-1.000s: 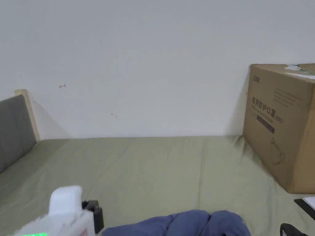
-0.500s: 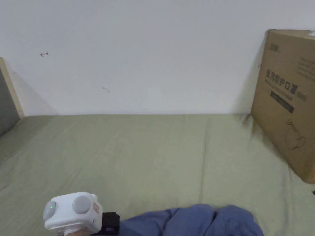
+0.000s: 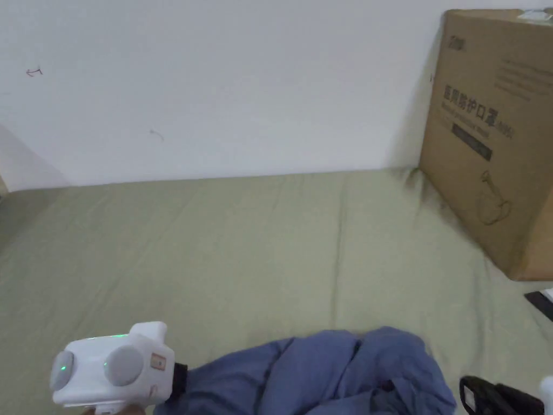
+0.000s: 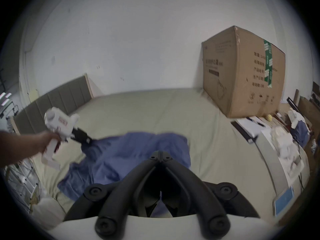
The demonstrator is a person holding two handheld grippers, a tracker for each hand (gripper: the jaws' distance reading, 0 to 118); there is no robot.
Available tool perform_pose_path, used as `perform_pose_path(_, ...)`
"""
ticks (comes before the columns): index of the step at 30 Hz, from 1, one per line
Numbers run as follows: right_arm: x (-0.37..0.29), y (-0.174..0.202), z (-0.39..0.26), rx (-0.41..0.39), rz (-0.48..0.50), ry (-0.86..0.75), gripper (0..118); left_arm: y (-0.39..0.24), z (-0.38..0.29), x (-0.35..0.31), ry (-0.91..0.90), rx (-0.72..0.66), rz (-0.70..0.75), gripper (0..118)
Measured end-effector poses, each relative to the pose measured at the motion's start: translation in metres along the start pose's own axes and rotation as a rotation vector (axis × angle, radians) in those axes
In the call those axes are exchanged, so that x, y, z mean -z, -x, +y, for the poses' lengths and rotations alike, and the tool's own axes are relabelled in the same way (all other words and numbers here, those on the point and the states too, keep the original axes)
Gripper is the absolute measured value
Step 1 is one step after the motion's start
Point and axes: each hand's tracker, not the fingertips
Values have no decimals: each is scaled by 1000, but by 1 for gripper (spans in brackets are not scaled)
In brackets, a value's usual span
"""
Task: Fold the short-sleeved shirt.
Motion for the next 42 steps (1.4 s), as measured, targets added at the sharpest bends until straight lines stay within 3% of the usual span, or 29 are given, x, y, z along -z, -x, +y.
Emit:
perform_pose_path(2, 36, -22, 31, 22, 57, 85, 0, 5, 1, -11, -48, 41, 10, 2)
perform_pose_path(3, 60, -34, 47, 42, 81, 223, 0, 7, 3, -14, -57, 54, 10, 2)
perform_pose_path(5, 110, -48, 61, 65, 50, 388, 3, 13, 2, -19, -55, 52, 2, 2)
perform_pose_path(6, 140, -57, 65, 91, 60, 488, 15, 16, 1, -20, -56, 48, -9, 2)
perform_pose_path(8, 187, -63, 59, 158, 27, 677, 69, 20, 1, -19, -55, 41, -25, 2)
perform_pose_path(9, 208, -66, 53, 198, 36, 763, 92, 19, -7, -16, 33, -19, -78, 2)
perform_pose_path(10, 225, -69, 44, 237, 45, 821, 106, 21, -8, -15, 27, -24, -68, 2)
perform_pose_path(11, 238, -70, 36, 257, 38, 829, 108, 22, -9, -14, 26, -27, -62, 2)
perform_pose_path(16, 280, -73, 5, 203, -121, 812, 106, 33, -14, 0, 37, -23, -4, 2)
perform_pose_path(18, 286, -75, -4, 201, -132, 862, 93, 38, -16, 7, 66, -31, 10, 2)
perform_pose_path(19, 284, -74, -3, 146, -155, 868, 88, 40, -18, 10, 76, -43, 7, 2)
perform_pose_path(20, 280, -74, 0, 123, -115, 830, 82, 42, -19, 12, 83, -56, 7, 2)
perform_pose_path(21, 275, -76, 3, 116, -93, 817, 64, 45, -18, 12, 63, -59, 29, 2)
perform_pose_path(22, 267, -77, 8, 92, -74, 793, 21, 46, -19, 11, 64, -81, 21, 2)
perform_pose_path(23, 259, -81, 12, 78, -36, 773, 1, 47, -20, 10, 65, -103, 18, 2)
perform_pose_path(27, 206, -87, 42, 128, 103, 662, 1, 48, -19, -18, 36, -151, -4, 2)
perform_pose_path(31, 135, -92, 85, 254, 99, 518, 1, 45, -10, -88, -146, -150, -12, 2)
perform_pose_path(38, -4, -74, 185, 188, 167, 190, 1, 31, 25, -251, -457, -58, -36, 2)
perform_pose_path(42, -61, -56, 255, 89, 160, 76, 1, 16, 60, -329, -540, -4, -18, 2)
